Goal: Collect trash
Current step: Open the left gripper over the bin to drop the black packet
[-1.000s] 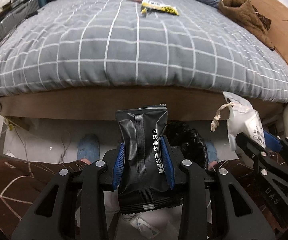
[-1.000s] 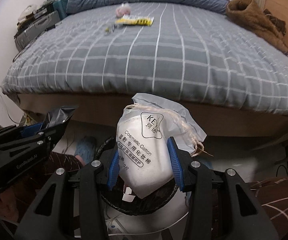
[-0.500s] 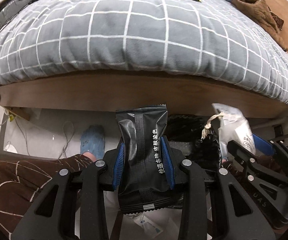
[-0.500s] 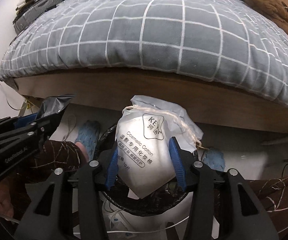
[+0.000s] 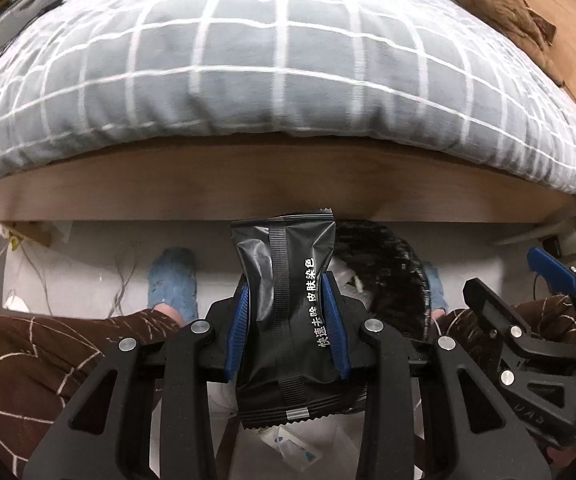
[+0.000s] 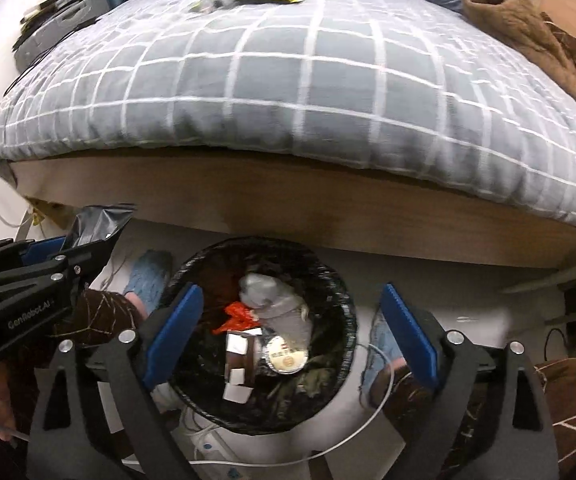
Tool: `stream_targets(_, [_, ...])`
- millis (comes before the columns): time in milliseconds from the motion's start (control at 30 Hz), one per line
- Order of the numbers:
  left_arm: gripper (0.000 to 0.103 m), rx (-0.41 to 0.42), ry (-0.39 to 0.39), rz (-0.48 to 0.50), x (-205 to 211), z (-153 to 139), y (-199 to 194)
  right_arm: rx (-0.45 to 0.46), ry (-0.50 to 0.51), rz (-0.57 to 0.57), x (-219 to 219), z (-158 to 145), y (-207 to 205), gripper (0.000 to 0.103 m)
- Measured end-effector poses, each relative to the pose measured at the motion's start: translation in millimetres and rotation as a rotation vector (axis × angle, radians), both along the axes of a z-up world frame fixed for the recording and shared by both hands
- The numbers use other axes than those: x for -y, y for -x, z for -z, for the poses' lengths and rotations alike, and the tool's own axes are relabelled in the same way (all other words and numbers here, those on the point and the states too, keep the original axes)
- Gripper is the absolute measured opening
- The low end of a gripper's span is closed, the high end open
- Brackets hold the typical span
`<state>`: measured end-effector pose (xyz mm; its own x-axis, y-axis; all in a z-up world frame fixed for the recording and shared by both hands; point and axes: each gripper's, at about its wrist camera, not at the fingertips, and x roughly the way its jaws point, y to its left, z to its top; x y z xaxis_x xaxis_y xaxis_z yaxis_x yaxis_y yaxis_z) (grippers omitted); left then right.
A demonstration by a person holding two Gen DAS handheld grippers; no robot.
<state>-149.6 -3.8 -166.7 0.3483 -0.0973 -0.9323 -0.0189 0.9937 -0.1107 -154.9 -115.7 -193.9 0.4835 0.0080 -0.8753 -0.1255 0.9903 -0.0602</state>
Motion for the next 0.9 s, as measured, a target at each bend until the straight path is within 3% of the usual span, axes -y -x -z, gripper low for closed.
stream_targets(300, [0.034,-0.008,0.011,0.085,48,2,-6,0.027,0.001,0.112,48,-9,11,0.092])
stream_targets(633, [0.037,-0.018,0.017,0.129,66,7,-6,0.042,-0.015,0.170,74,-11,16,0.092])
stream_targets(900, [0.056,-0.005,-0.005,0.128,71,9,-4,0.045,-0.012,0.161,71,-11,16,0.092])
